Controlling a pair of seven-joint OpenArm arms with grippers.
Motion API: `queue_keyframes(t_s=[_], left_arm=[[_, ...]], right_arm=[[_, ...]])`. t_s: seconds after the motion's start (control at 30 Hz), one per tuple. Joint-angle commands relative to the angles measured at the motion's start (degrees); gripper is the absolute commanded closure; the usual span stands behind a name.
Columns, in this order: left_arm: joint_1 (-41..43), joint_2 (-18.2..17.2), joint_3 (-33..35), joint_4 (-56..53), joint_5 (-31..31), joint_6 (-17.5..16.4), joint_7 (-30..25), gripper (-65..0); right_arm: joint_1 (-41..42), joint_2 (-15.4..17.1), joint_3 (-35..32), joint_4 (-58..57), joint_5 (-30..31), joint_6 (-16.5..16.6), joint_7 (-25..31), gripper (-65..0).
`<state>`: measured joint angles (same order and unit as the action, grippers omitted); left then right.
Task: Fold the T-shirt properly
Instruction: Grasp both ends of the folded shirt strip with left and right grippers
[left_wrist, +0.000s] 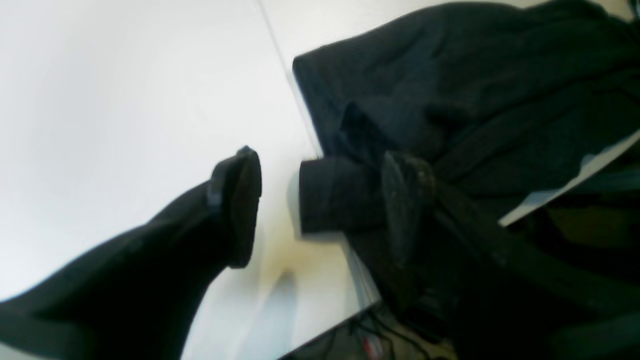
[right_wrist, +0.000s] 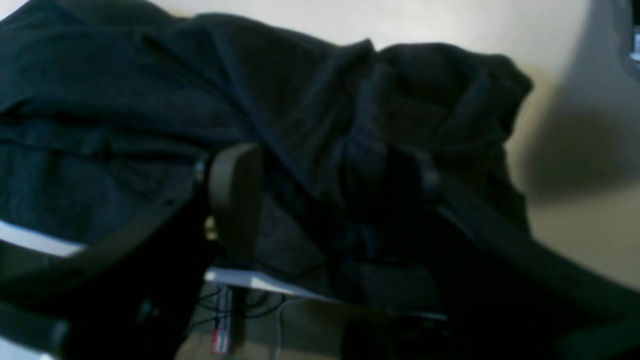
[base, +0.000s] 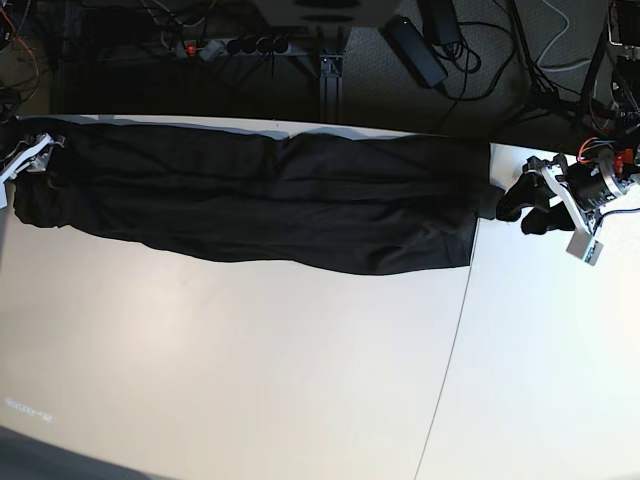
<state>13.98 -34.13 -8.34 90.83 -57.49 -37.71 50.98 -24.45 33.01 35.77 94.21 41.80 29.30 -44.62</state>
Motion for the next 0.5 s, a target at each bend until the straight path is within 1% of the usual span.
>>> queue_keyframes(t_s=[0.0,0.1,0.17,0.3,0.47], left_arm=[[-0.5,-0.3,-0.6,-0.2,-1.3,-0.1,-0.4,-41.1],[-0.5,1.5,-0.6,-2.7,-2.7,1.2,1.9,-41.1],[-0.5,2.7,-0.6,-4.4,-2.7,1.3,3.4,-41.1],[-0.7,4.5,-0.6,-8.0,-5.7,1.3,3.5,-41.1],[-0.7,6.0,-0.6,-8.9,-8.6,1.0,5.0,-41.1]], right_arm=[[0.1,1.1,0.7,0.7,0.7,3.5,1.1,-38.8],[0.1,1.1,0.7,0.7,0.7,3.5,1.1,-38.8],[0.2,1.1,0.7,0.7,0.7,3.5,1.1,-38.8],[0.1,1.1,0.7,0.7,0.7,3.5,1.0,-38.8],[0.1,1.1,0.7,0.7,0.7,3.5,0.9,-38.8]])
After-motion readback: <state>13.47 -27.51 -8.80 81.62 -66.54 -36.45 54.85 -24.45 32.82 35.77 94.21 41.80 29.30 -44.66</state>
